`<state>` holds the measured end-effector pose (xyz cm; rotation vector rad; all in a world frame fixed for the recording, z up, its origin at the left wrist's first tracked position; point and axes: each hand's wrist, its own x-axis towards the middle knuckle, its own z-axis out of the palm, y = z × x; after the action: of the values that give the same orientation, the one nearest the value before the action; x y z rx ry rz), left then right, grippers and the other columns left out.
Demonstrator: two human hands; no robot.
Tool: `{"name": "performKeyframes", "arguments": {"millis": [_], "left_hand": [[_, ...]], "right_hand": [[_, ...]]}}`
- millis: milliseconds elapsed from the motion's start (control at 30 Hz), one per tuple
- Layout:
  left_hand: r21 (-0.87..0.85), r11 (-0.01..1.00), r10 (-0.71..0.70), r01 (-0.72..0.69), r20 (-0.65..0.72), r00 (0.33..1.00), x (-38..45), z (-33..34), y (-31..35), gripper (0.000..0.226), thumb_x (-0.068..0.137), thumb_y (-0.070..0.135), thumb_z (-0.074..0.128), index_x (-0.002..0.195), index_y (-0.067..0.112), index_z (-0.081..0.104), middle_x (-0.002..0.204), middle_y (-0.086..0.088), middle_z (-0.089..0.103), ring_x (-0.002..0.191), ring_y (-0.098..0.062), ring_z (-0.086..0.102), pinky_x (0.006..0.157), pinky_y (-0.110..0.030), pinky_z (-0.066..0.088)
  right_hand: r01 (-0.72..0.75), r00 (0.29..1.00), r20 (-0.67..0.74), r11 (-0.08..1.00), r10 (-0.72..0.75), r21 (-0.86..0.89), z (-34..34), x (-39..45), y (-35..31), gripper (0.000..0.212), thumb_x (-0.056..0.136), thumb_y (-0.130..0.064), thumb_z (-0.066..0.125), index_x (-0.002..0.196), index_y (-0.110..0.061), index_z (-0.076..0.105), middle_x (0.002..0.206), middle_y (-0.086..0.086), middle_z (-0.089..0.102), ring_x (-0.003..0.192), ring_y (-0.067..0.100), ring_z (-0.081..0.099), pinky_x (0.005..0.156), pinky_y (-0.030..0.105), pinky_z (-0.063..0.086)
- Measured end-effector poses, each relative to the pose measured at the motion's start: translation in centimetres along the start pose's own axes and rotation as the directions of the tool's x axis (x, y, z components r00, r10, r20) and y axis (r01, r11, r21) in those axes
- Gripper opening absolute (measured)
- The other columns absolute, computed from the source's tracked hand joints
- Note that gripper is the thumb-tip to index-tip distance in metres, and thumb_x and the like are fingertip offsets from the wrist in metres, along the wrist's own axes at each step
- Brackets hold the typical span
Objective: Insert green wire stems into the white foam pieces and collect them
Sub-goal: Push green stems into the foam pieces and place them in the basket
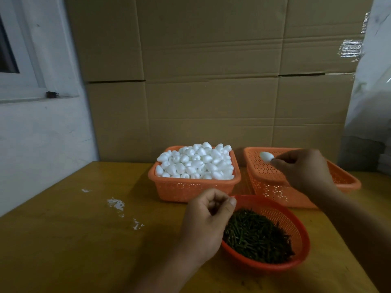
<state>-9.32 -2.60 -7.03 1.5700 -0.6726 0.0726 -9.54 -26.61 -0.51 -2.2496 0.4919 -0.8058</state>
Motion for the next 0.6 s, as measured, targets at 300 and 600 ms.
{"name": "performKeyframes", "arguments": {"millis": [300,600], "left_hand": [[0.098,0.993,0.062,-0.062,0.003,0.998,-0.1,-0.1,0.3,0.017,0.098,0.023,0.063,0.082,0.021,0.066,0.062,0.008,0.056,0.06,-0.004,0.051,0.057,-0.023,0.041],[0.082,0.996,0.017,-0.019,0.026,1.0,-0.3,-0.2,0.6,0.018,0.098,0.011,0.059,0.087,0.022,0.067,0.066,0.006,0.059,0.061,-0.008,0.051,0.056,-0.025,0.042]], "right_hand": [[-0.206,0.941,0.155,0.871,0.302,-0.446,2.0,6.3,2.2,0.06,0.068,-0.058,0.085,0.088,-0.004,0.067,0.083,0.012,0.071,0.077,0.029,0.068,0.075,0.041,0.06],[-0.191,0.927,0.184,0.833,0.327,-0.52,3.8,6.4,2.2,0.014,0.083,-0.008,0.064,0.069,-0.002,0.063,0.065,0.012,0.063,0.057,0.022,0.061,0.038,0.02,0.039]]}}
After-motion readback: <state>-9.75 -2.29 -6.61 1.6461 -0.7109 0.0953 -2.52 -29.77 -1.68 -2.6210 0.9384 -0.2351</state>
